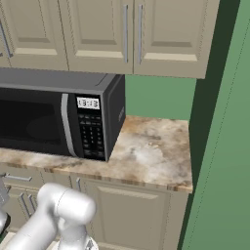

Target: Take the tongs from the drawer on the left and place them on the dining counter next to the tray containing the hot dog.

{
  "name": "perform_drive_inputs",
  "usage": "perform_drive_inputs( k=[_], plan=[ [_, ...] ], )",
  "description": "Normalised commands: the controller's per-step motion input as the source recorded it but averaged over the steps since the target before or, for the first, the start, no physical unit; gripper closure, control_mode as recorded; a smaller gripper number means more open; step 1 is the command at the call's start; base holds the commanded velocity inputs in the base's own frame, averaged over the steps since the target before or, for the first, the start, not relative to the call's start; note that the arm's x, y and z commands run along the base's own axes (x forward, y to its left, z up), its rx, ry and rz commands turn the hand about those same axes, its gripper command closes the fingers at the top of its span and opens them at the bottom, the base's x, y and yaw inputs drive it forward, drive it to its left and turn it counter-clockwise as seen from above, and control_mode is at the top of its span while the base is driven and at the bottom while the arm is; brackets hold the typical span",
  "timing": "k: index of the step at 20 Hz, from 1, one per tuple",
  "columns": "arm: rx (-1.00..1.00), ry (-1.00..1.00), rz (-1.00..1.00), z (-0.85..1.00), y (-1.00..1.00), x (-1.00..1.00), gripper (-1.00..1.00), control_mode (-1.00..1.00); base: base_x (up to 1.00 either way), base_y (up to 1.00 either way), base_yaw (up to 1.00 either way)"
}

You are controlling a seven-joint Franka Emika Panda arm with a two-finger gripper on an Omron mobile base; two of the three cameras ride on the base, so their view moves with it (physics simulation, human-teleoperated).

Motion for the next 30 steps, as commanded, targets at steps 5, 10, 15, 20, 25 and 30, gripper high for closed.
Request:
perform_drive_inputs(
  k=[5, 10, 15, 20, 25, 30],
  plan=[
    [0.04, -0.14, 0.0, -0.26, 0.0, 0.32, -1.0, -1.0, 0.0, 0.0, 0.0],
    [0.01, -0.01, 0.0, -0.07, 0.0, 0.01, -1.0, -1.0, 0.0, 0.0, 0.0],
    [0.0, -0.03, 0.0, -0.25, 0.05, 0.0, -1.0, -1.0, 0.0, 0.0, 0.0],
    [0.0, -0.05, -0.02, -0.15, 0.2, 0.04, -1.0, -1.0, 0.0, 0.0, 0.0],
    [0.0, -0.1, -0.03, -0.15, 0.31, 0.08, -1.0, -1.0, 0.0, 0.0, 0.0],
    [0.0, -0.01, -0.02, -0.19, 0.28, 0.12, -1.0, -1.0, 0.0, 0.0, 0.0]
  ],
)
